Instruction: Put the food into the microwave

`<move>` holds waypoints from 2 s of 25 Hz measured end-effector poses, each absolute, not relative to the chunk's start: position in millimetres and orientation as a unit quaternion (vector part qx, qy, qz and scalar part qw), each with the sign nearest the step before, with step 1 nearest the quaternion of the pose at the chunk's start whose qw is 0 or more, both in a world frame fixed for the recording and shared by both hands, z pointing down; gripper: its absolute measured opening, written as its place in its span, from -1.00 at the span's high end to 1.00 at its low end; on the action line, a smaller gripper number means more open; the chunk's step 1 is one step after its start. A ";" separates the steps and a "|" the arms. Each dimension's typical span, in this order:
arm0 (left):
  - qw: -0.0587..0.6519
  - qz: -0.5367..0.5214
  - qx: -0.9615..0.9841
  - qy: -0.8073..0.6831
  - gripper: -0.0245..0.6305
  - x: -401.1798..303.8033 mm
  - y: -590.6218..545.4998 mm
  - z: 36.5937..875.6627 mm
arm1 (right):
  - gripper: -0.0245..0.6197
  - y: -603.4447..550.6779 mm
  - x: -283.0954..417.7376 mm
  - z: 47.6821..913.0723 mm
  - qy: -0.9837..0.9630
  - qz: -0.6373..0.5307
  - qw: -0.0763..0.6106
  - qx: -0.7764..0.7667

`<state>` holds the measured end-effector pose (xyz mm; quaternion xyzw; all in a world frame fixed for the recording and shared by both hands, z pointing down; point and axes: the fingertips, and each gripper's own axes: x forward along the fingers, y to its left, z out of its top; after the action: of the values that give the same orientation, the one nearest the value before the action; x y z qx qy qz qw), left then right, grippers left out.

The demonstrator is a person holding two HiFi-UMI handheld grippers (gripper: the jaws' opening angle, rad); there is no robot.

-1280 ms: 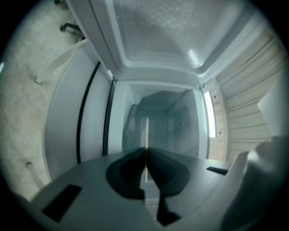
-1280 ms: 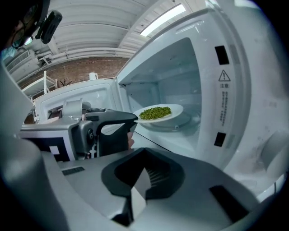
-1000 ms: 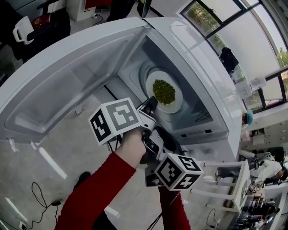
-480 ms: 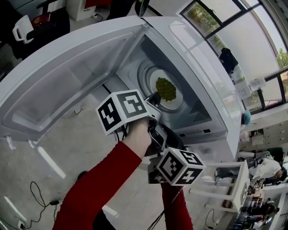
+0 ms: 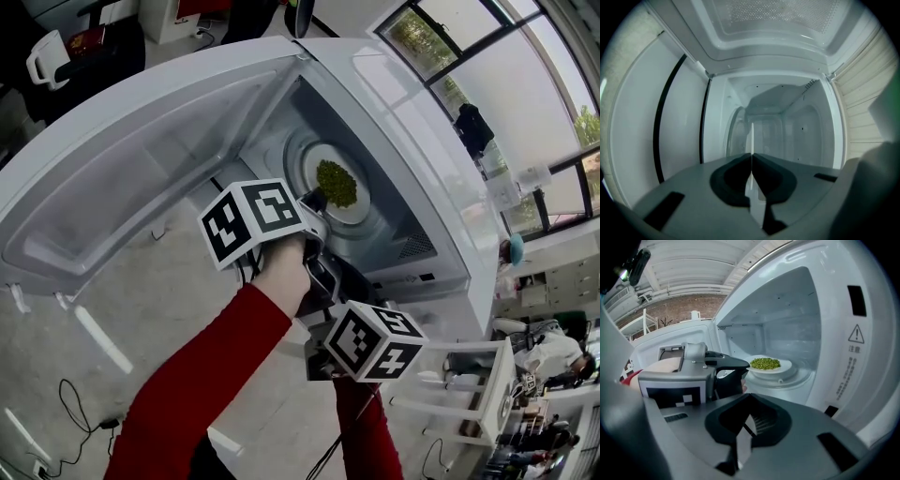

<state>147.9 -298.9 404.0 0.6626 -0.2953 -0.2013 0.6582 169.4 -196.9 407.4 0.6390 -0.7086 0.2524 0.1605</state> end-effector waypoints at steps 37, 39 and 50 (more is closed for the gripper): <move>0.479 -0.011 0.782 -0.399 0.77 156.5 -323.2 402.3 | 0.88 -202.7 183.9 413.5 -0.692 0.258 0.190 0.647; 0.466 0.000 0.789 -0.401 0.76 156.0 -323.3 402.5 | 0.88 -203.3 183.6 413.6 -0.692 0.259 0.192 0.646; 0.376 0.061 0.832 -0.404 0.70 161.1 -328.1 401.5 | 0.88 -209.3 175.7 417.4 -0.696 0.267 0.207 0.633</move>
<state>161.1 -328.1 401.5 0.8316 -0.4039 0.0612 0.3762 175.7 -209.3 417.4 0.6332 -0.6965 0.2669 0.2067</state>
